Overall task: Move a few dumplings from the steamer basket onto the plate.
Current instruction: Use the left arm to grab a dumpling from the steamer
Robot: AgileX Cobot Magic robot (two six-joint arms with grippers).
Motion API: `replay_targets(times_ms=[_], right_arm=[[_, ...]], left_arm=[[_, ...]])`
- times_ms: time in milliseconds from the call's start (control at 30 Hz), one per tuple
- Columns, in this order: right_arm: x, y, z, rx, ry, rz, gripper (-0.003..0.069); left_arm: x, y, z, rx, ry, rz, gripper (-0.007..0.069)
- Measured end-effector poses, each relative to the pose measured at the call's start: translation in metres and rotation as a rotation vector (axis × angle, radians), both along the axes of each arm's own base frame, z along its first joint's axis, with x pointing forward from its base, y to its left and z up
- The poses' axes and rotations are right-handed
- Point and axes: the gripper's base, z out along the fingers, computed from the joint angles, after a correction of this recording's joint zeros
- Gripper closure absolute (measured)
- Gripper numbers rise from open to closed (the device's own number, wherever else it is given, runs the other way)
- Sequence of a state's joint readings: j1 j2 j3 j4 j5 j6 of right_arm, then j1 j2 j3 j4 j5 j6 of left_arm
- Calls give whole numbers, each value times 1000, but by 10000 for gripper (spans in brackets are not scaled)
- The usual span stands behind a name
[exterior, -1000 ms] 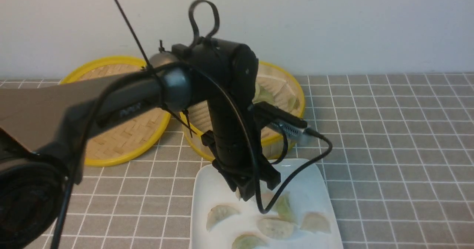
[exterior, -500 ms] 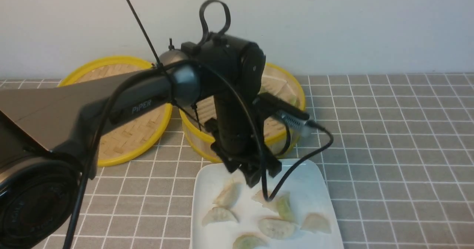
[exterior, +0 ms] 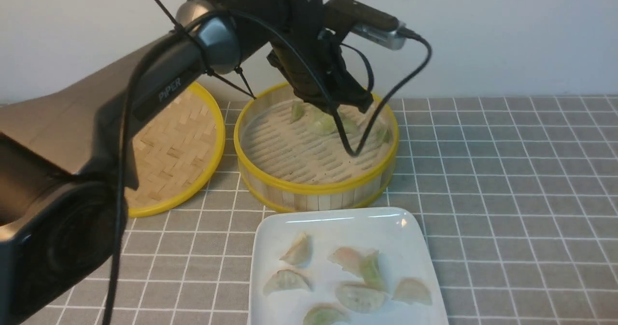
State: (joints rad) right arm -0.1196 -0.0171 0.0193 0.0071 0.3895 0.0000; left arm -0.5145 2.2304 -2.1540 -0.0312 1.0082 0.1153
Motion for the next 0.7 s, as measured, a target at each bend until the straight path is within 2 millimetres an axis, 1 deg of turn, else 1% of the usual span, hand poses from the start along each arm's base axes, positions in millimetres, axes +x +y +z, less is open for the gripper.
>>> replay_targets(times_ms=[67, 167, 300, 367, 467, 600, 700], right_arm=[[0, 0, 0, 0, 0, 0, 673], [0, 0, 0, 0, 0, 0, 673], [0, 0, 0, 0, 0, 0, 673], [0, 0, 0, 0, 0, 0, 673], [0, 0, 0, 0, 0, 0, 673], [0, 0, 0, 0, 0, 0, 673], [0, 0, 0, 0, 0, 0, 673]], left_arm=[[14, 6, -14, -5, -24, 19, 629], [30, 12, -37, 4, -44, 26, 624], [42, 17, -54, 25, -84, 11, 588], [46, 19, -56, 27, -117, 11, 570], [56, 26, -53, -1, -188, 55, 527], [68, 43, -49, -60, -224, 147, 485], [75, 56, -53, -66, -226, 183, 447]])
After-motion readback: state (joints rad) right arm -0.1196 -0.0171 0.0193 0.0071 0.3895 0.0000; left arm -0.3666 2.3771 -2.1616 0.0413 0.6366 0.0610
